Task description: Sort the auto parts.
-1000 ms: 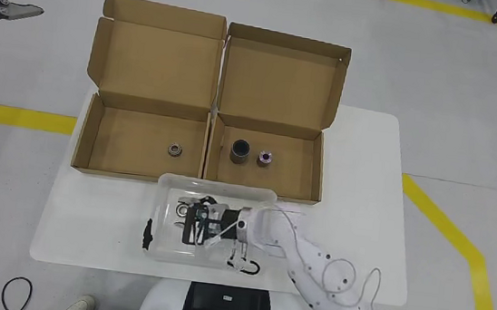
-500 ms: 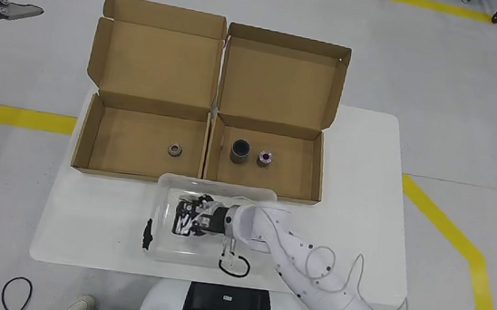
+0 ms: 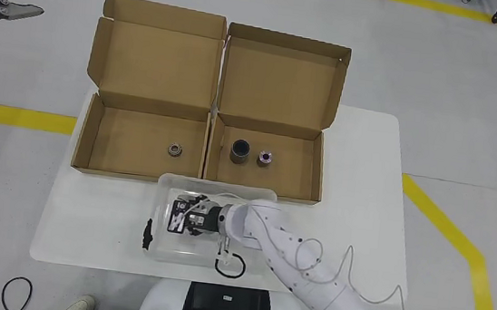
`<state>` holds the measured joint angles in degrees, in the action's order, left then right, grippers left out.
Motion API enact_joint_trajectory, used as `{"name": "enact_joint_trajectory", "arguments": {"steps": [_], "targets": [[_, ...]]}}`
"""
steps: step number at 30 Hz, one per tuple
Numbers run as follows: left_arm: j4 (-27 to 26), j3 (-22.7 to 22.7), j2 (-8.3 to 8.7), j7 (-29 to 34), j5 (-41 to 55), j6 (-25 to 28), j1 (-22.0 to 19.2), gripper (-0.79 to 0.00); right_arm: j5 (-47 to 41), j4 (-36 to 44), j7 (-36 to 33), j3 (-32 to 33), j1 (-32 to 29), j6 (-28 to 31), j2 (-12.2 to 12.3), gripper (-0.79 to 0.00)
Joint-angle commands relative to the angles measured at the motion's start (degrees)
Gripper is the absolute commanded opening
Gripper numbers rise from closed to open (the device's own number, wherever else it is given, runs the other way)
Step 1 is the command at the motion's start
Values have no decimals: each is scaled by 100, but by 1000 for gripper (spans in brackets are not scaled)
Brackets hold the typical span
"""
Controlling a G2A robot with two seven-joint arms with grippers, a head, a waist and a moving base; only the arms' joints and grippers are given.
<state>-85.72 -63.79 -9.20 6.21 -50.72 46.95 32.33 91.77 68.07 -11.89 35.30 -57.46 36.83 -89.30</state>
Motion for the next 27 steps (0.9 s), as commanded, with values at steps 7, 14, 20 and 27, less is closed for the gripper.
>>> {"name": "enact_joint_trajectory", "arguments": {"steps": [7,14,20,27], "targets": [[0,0,0,0,0,0,0,0,-47,-203,33,-82,82,-79,-56,-434],[0,0,0,0,0,0,0,0,20,-231,-60,-138,123,-307,-98,-785],[0,0,0,0,0,0,0,0,164,73,99,-46,-27,-416,-26,-785],[0,0,0,0,0,0,0,0,365,638,379,221,-368,-178,184,-785]]}}
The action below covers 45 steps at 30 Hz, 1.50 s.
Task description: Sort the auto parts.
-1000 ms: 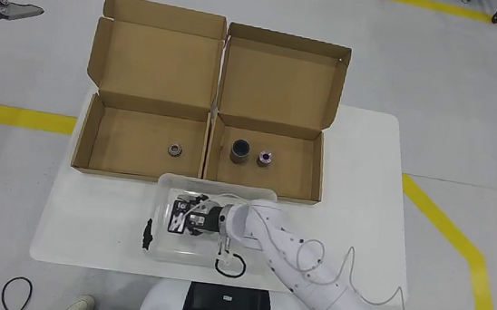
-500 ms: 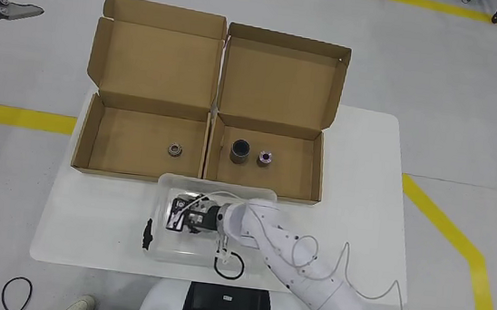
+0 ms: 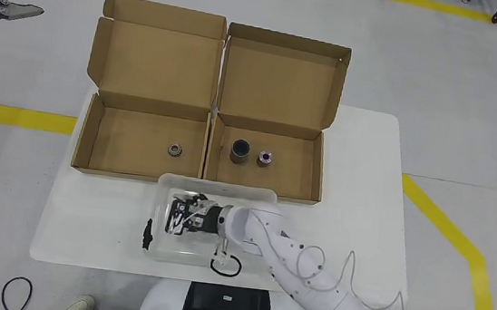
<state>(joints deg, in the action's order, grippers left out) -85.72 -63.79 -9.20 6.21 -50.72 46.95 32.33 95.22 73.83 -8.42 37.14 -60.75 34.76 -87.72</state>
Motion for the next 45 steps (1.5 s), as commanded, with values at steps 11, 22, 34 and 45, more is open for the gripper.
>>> {"name": "enact_joint_trajectory", "arguments": {"steps": [11,22,34,45], "targets": [[0,0,0,0,0,0,0,0,159,734,983,564,-540,465,361,-785],[0,0,0,0,0,0,0,0,25,1488,1950,997,-744,941,591,-785],[0,0,0,0,0,0,0,0,-426,2790,1904,1551,-994,1154,784,-785],[0,0,0,0,0,0,0,0,-1091,3637,1168,1865,-895,1367,876,-785]]}}
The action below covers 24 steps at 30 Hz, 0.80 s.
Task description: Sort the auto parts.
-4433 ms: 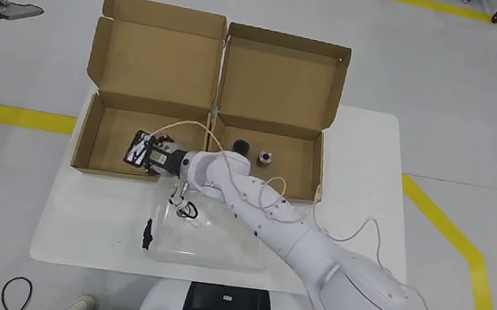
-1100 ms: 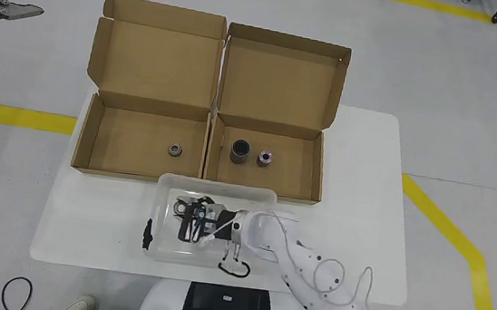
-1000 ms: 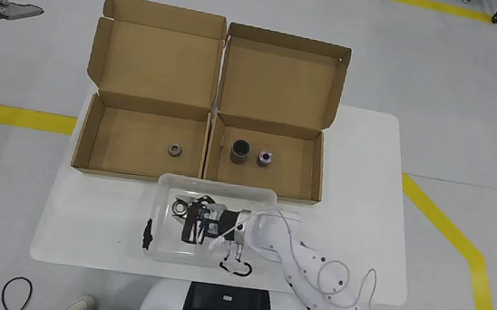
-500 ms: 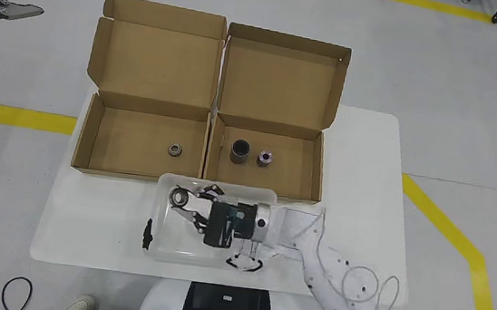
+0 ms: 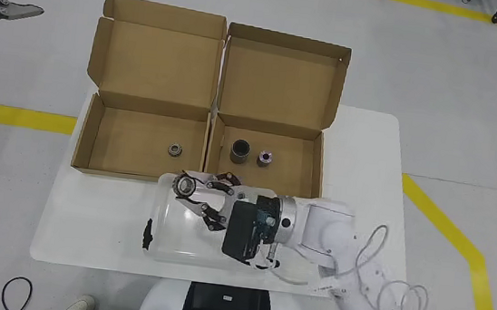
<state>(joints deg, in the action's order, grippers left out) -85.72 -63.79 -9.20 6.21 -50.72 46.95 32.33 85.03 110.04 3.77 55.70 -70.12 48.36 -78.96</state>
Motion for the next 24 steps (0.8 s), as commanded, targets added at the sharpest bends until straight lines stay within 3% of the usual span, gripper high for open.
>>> {"name": "enact_joint_trajectory", "arguments": {"steps": [1,10,24], "targets": [[0,0,0,0,0,0,0,0,-165,37,-115,13,93,21,-1,-785],[0,0,0,0,0,0,0,0,-1317,73,-395,39,589,147,-21,-785],[0,0,0,0,0,0,0,0,-2322,480,-1169,99,1135,-57,-8,-785]]}}
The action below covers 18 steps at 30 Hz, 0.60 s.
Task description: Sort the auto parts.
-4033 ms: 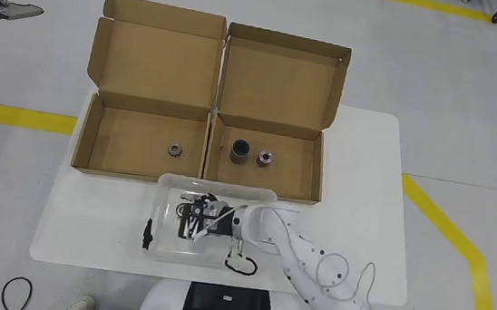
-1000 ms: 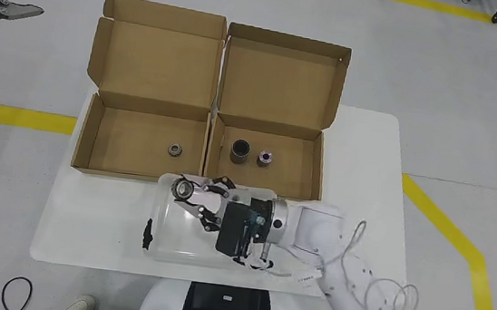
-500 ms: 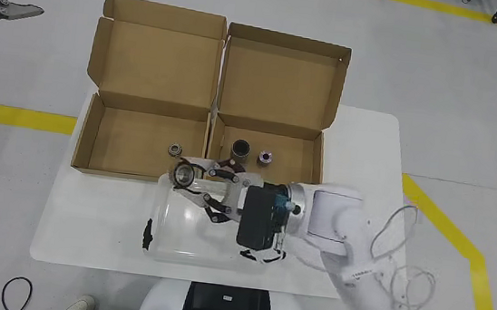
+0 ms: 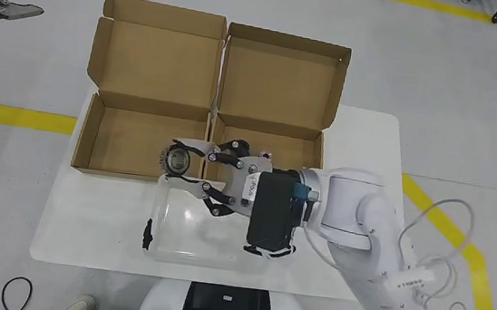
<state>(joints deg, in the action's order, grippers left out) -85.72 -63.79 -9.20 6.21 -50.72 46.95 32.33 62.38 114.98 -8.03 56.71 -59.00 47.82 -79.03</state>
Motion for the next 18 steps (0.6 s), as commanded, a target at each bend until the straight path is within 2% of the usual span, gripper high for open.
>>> {"name": "enact_joint_trajectory", "arguments": {"steps": [1,8,18], "targets": [[0,0,0,0,0,0,0,0,-101,-35,13,-5,57,-3,-2,-785],[0,0,0,0,0,0,0,0,-132,-311,123,-97,248,-61,-17,-785],[0,0,0,0,0,0,0,0,444,-981,433,-469,264,-365,-64,-785]]}}
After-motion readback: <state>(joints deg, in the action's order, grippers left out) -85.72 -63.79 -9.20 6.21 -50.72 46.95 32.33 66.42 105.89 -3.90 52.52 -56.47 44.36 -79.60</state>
